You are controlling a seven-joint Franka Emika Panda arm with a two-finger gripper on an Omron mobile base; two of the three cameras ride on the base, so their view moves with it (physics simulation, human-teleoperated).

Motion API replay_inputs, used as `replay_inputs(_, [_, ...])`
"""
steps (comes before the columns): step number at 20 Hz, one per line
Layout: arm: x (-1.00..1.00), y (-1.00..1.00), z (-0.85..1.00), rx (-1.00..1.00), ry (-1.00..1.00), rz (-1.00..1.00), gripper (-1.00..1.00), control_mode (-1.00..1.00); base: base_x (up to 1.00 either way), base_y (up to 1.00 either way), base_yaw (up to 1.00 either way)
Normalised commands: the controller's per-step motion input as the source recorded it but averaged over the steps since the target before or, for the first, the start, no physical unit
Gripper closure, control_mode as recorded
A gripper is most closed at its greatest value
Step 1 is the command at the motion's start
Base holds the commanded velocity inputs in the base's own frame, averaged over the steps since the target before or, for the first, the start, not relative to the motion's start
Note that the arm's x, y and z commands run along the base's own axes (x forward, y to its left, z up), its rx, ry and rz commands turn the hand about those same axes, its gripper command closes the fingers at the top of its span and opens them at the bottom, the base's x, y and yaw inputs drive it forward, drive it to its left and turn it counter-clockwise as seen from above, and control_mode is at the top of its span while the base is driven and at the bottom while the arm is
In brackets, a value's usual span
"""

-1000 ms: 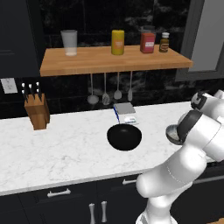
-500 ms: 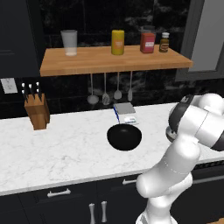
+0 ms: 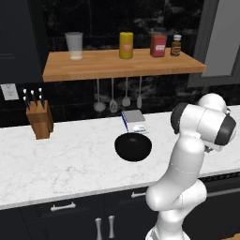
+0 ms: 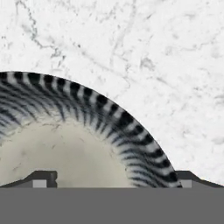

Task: Pick up the bowls on the counter and stack them on top of one another in the open cabinet. Place the smaller bowl on top of the larger bowl.

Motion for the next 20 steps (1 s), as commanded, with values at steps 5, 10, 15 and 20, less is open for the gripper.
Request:
replay_inputs(5, [0.0,-0.15,-0.16,0.0,0.0,0.0,-1.0,-1.0,0.0,0.0,0.0])
replay_inputs(10, [0.0,0.0,-0.01,0.0,0.0,0.0,-1.0,-1.0,0.0,0.0,0.0])
replay_inputs(15, [0.0,-0.02,0.06,0.02,-0.03,0.0,-1.0,-1.0,0.0,0.0,0.0])
replay_inputs(20, [0.0,0.0,-0.03,0.0,0.0,0.0,-1.0,-1.0,0.0,0.0,0.0])
